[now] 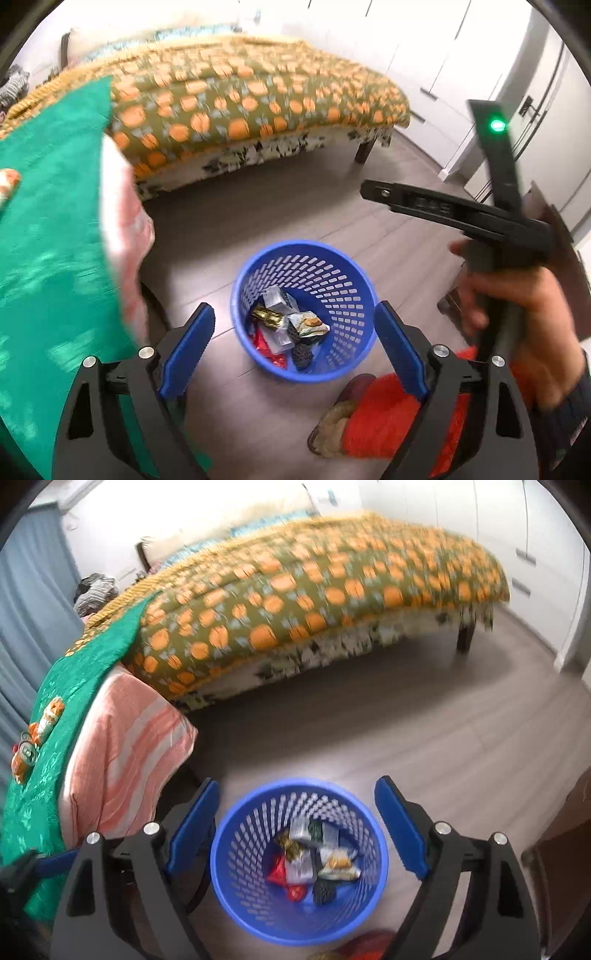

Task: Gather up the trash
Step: 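Move both open tools back over the crushed cans on the cloth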

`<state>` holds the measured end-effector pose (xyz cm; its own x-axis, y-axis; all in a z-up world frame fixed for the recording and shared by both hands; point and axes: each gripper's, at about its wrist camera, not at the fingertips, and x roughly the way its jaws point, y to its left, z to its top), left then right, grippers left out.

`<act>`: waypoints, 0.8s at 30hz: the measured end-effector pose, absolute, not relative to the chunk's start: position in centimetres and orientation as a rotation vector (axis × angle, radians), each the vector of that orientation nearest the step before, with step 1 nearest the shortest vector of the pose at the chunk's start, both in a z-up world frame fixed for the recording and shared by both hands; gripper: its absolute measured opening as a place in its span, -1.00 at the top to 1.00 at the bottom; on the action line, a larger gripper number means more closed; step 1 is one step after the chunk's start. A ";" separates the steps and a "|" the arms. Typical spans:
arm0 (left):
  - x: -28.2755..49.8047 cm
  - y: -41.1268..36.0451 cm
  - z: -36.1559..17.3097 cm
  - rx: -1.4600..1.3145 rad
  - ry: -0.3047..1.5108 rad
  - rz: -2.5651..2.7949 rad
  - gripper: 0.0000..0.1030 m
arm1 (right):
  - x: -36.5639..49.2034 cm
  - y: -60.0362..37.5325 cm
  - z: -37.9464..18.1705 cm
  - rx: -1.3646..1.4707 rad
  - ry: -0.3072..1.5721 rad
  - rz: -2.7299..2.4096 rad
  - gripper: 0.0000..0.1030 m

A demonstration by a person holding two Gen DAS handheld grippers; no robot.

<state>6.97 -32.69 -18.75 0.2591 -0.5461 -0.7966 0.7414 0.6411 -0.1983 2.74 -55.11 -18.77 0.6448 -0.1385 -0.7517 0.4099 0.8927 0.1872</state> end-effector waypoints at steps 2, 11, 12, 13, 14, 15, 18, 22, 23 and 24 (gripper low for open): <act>6.7 -29.7 -17.4 0.226 0.950 -0.863 -0.70 | 3.0 -53.1 -17.6 0.271 0.765 -0.315 -0.64; 10.5 -12.0 -14.5 0.169 0.862 -0.556 -0.79 | 7.0 -41.6 -14.3 0.189 0.705 -0.101 -0.66; 11.5 -10.0 -14.5 0.161 0.865 -0.502 -0.79 | 7.6 -39.7 -14.1 0.175 0.713 -0.056 -0.67; 12.6 -8.1 -14.4 0.141 0.863 -0.455 -0.79 | 8.1 -37.6 -14.0 0.158 0.722 -0.004 -0.67; 13.8 -6.2 -14.2 0.114 0.854 -0.414 -0.79 | 8.9 -34.8 -14.0 0.141 0.740 0.064 -0.67; 14.9 -4.5 -14.0 0.087 0.844 -0.374 -0.80 | 9.6 -32.3 -14.3 0.127 0.763 0.126 -0.67; 18.2 -1.5 -13.4 0.022 0.825 -0.313 -0.83 | 11.7 -26.2 -15.5 0.090 0.827 0.252 -0.67; 21.9 -1.8 -12.9 0.017 0.826 -0.332 -0.84 | 13.5 -21.1 -16.8 0.006 0.844 0.315 -0.67; 22.6 -2.4 -12.8 0.023 0.828 -0.340 -0.84 | 14.0 -20.3 -17.1 -0.005 0.851 0.327 -0.67; 23.4 -2.8 -12.8 0.026 0.832 -0.350 -0.85 | 14.4 -19.7 -17.3 -0.011 0.855 0.337 -0.67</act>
